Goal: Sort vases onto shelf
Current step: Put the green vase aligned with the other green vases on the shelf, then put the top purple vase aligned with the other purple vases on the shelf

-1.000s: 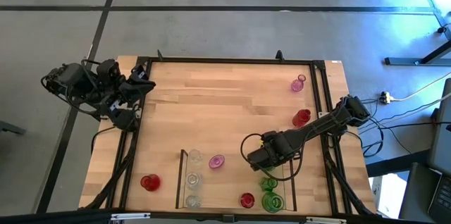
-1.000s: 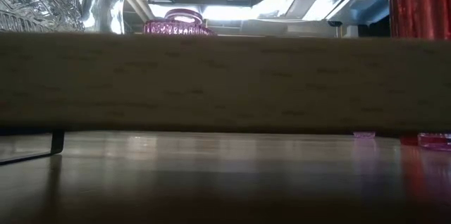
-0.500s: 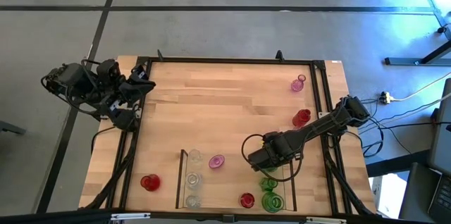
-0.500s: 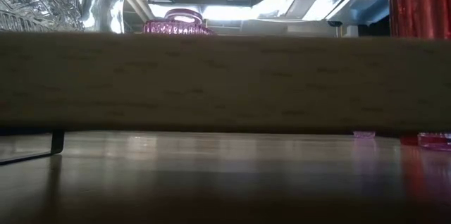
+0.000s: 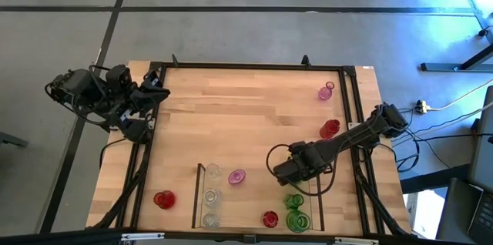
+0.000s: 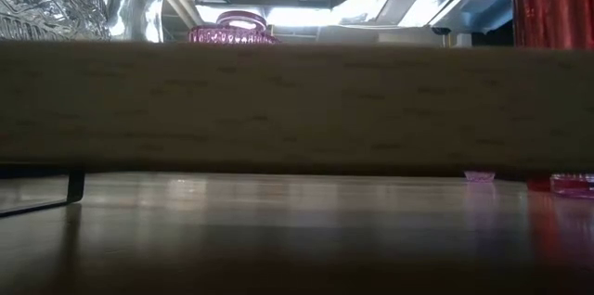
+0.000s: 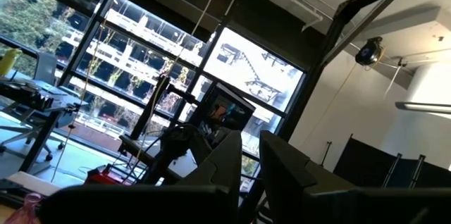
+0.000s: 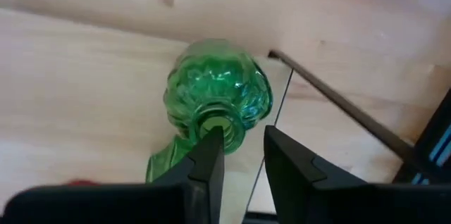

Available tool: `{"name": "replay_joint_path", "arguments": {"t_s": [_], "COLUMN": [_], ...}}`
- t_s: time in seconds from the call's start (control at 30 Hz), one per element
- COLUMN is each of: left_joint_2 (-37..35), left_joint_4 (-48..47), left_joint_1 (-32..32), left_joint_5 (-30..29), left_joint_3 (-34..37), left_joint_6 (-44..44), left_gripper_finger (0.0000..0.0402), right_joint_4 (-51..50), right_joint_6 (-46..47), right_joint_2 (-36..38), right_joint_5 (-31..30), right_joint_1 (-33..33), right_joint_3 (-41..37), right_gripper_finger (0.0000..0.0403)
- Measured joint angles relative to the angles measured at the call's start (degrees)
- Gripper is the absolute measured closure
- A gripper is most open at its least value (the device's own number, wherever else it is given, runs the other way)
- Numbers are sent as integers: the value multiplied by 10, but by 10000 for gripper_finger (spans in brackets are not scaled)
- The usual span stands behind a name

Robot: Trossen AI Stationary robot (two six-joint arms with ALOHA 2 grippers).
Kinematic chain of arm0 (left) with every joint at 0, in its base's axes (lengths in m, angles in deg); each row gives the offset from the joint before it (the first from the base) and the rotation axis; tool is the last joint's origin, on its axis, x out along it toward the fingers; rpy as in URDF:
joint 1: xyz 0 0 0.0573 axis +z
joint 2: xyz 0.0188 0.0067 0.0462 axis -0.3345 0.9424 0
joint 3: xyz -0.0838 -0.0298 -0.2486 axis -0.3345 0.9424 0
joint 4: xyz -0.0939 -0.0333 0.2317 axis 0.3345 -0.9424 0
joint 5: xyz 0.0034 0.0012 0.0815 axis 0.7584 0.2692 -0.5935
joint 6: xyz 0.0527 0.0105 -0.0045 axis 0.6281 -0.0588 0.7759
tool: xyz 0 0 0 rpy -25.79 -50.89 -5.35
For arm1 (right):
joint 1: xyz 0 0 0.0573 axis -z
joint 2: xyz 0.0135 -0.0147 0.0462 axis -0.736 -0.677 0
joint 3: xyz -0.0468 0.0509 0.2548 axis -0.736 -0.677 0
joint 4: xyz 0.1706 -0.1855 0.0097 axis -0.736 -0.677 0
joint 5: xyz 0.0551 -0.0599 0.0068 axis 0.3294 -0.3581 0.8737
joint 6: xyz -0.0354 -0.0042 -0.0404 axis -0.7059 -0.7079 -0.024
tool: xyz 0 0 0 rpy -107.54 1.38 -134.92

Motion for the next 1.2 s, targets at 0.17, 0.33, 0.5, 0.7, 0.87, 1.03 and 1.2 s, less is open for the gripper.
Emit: {"name": "replay_joint_path", "arguments": {"t_s": [0.17,0.33,0.5,0.7,0.87,1.03,1.2], "left_joint_2": [0,0,0,0,0,0,0], "left_joint_4": [0,0,0,0,0,0,0], "left_joint_1": [0,8,19,27,27,27,27], "left_joint_5": [-1,-2,9,15,16,26,26], "left_joint_3": [0,0,0,0,0,0,0], "left_joint_6": [0,0,0,-4,-4,-4,-3], "left_gripper_finger": [357,357,357,357,357,357,357], "right_joint_4": [13,18,18,19,6,-45,-139], "right_joint_6": [-25,-31,-29,-24,-18,-24,-27], "right_joint_2": [0,0,0,0,1,2,2], "right_joint_5": [20,34,39,43,26,-17,-76], "right_joint_1": [0,0,0,0,0,0,0], "right_joint_3": [0,0,1,1,21,73,121], "right_gripper_finger": [315,315,315,315,315,315,315]}}
